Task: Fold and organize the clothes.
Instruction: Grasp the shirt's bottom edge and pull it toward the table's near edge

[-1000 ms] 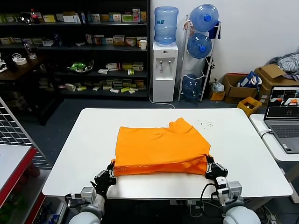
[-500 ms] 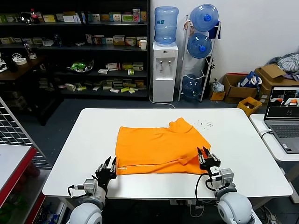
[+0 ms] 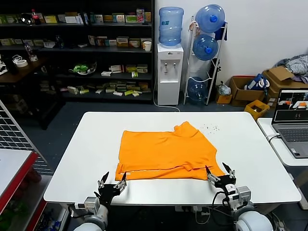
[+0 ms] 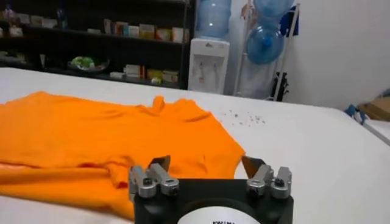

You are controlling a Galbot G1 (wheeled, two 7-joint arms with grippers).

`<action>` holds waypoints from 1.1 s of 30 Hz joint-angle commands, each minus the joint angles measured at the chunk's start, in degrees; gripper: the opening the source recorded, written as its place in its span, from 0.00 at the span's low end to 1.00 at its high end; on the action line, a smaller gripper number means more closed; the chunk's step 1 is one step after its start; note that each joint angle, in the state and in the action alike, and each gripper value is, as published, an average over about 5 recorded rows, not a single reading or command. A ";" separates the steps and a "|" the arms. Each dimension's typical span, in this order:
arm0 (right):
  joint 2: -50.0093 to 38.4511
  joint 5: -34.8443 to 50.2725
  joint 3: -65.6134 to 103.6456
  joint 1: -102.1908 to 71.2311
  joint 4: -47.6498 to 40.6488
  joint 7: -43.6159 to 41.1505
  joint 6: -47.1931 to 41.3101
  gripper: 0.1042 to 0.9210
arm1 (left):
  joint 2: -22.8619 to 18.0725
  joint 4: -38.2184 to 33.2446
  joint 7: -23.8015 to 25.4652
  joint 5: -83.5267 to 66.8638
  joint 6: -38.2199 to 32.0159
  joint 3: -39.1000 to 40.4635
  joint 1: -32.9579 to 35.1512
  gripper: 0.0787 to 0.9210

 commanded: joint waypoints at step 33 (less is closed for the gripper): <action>1.29 5.31 0.23 0.50 -3.13 0.32 -3.88 0.40 | -0.53 6.41 2.27 0.44 -0.54 0.42 -2.09 0.35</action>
